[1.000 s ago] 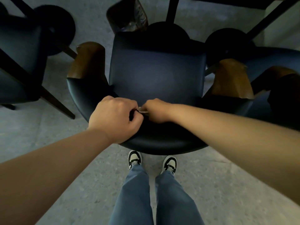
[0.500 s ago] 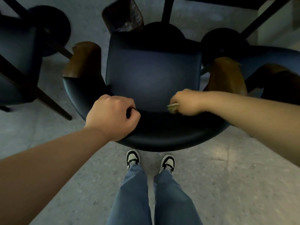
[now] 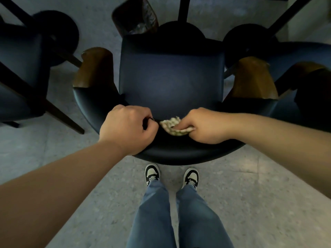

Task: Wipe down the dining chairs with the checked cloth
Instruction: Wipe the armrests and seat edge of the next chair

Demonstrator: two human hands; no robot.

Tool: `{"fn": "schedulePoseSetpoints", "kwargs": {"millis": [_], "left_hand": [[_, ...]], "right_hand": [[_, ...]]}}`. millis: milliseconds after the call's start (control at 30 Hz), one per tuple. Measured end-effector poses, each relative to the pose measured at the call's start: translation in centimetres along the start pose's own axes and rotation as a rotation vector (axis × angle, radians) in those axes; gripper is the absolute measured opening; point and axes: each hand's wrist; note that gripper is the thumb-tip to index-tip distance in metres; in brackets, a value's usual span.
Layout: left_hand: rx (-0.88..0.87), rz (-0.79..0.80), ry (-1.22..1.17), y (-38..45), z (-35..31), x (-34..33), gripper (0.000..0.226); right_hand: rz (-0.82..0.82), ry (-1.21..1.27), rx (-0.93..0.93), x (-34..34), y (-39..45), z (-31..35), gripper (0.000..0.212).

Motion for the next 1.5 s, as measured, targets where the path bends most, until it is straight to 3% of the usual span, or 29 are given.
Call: {"fn": "schedulePoseSetpoints", "kwargs": {"millis": [67, 167, 233, 300, 367, 467, 567, 633, 767, 833, 900, 1100, 1167, 1233, 1367, 1433, 1500], "left_hand": [[0.011, 0.011, -0.001, 0.0, 0.1, 0.0, 0.035], [0.003, 0.007, -0.003, -0.1, 0.2, 0.0, 0.033], [0.008, 0.007, 0.004, -0.1, 0.1, 0.0, 0.032], [0.018, 0.021, -0.008, -0.1, 0.1, 0.0, 0.032], [0.013, 0.027, -0.018, -0.2, 0.2, -0.1, 0.032], [0.007, 0.04, -0.029, -0.1, 0.4, -0.1, 0.032], [0.004, 0.049, -0.034, -0.1, 0.4, 0.0, 0.031], [-0.005, 0.054, -0.038, -0.1, 0.2, 0.1, 0.031], [-0.013, 0.046, -0.031, -0.1, 0.2, 0.2, 0.03], [-0.017, 0.048, -0.024, -0.1, 0.2, 0.2, 0.03], [-0.014, 0.047, -0.021, -0.1, 0.2, 0.2, 0.029], [-0.012, 0.066, -0.017, -0.1, 0.2, 0.3, 0.031], [-0.016, 0.069, -0.026, 0.0, 0.2, 0.3, 0.032], [-0.018, 0.056, -0.023, 0.0, 0.2, 0.2, 0.032], [-0.012, 0.041, -0.017, -0.1, 0.1, 0.2, 0.03], [-0.017, 0.042, -0.019, -0.1, 0.1, 0.2, 0.031], [-0.014, 0.042, -0.034, -0.1, 0.0, 0.3, 0.033]], "right_hand": [[0.028, -0.113, -0.064, 1.9, -0.4, -1.2, 0.051], [-0.132, -0.228, -0.272, 4.0, 0.6, -5.4, 0.046], [-0.127, -0.335, -0.45, 4.1, 1.0, -7.5, 0.037], [-0.08, -0.375, -0.578, 3.2, 1.0, -7.8, 0.025], [-0.147, -0.356, -0.631, 2.3, 1.3, -6.3, 0.026], [-0.185, -0.228, -0.538, 0.2, 1.3, -1.9, 0.034], [-0.128, -0.123, -0.344, -1.5, 1.0, 2.0, 0.022], [-0.121, -0.1, -0.309, 0.5, 0.8, 1.2, 0.017], [-0.272, -0.278, -0.494, 4.6, -0.3, -5.3, 0.02], [-0.189, -0.365, -0.573, 4.1, -1.4, -6.4, 0.021], [-0.19, -0.345, -0.541, 2.9, -2.1, -5.0, 0.015], [-0.202, -0.23, -0.291, -0.9, -3.6, 3.0, 0.042], [-0.199, -0.151, -0.361, 0.9, -3.5, 1.5, 0.033], [-0.22, -0.259, -0.451, 2.8, -3.5, -2.1, 0.02], [-0.303, -0.344, -0.602, 2.7, -4.1, -4.1, 0.021], [-0.274, -0.224, -0.542, 0.9, -4.2, -0.8, 0.02], [-0.209, -0.154, -0.352, -1.1, -3.6, 2.5, 0.02]]}}
Point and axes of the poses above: each hand's wrist, its own y-axis towards the middle knuckle, its own x-axis out of the back of the hand, z = x × y, and after that the axes turned 11 degrees about -x, right-handed
